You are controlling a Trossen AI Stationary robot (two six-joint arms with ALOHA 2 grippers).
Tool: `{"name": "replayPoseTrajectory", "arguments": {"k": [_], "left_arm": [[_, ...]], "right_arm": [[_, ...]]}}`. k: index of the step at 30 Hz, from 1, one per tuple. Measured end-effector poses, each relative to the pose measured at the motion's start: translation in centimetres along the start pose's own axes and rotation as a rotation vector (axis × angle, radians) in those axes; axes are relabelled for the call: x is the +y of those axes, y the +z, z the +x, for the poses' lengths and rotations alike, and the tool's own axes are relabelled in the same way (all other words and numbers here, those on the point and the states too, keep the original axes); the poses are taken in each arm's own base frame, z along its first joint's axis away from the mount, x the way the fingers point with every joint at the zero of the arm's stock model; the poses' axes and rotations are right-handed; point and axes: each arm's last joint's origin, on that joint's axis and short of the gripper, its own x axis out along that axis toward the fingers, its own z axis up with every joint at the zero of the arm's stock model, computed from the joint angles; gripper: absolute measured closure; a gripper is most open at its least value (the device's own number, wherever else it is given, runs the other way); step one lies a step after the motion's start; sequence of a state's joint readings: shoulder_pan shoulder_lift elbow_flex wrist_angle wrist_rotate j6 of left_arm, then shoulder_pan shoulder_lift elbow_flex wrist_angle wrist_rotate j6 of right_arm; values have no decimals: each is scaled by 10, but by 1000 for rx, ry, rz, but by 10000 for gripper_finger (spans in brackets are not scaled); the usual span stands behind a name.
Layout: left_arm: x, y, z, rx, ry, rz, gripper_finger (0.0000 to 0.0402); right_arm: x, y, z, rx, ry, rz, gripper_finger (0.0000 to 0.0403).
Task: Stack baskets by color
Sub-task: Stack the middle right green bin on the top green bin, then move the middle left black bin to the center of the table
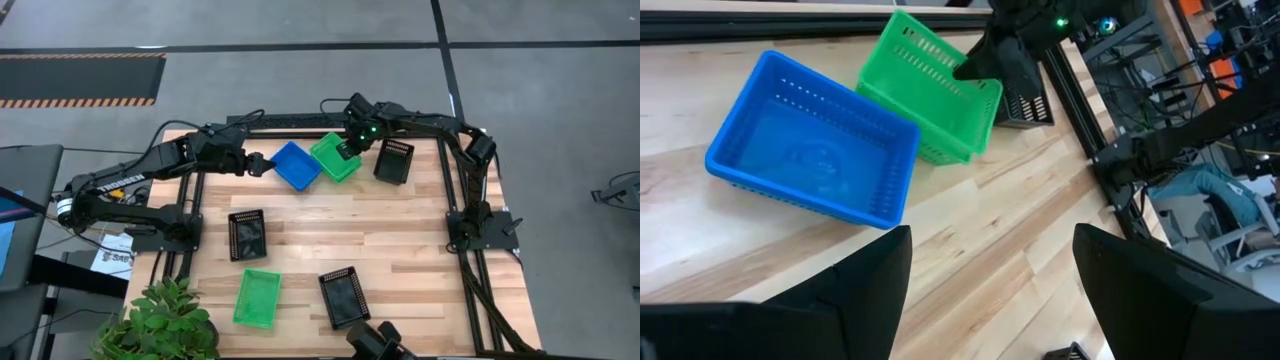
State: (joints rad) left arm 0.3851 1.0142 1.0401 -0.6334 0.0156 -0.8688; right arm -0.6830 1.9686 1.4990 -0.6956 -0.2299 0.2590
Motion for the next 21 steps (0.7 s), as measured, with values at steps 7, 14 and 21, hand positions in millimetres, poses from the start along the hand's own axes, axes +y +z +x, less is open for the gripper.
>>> {"name": "replayPoseTrajectory", "arguments": {"k": [7, 14, 21], "left_arm": [[0, 0, 0, -1, 1, 0, 136], [0, -1, 0, 14, -6, -9, 136], [5, -16, -2, 273, -40, 20, 136]], "right_arm": [[-6, 6, -2, -68, -95, 6, 279], [-18, 18, -27, -98, -49, 88, 231], [3, 2, -111, -72, -10, 65, 216]]}}
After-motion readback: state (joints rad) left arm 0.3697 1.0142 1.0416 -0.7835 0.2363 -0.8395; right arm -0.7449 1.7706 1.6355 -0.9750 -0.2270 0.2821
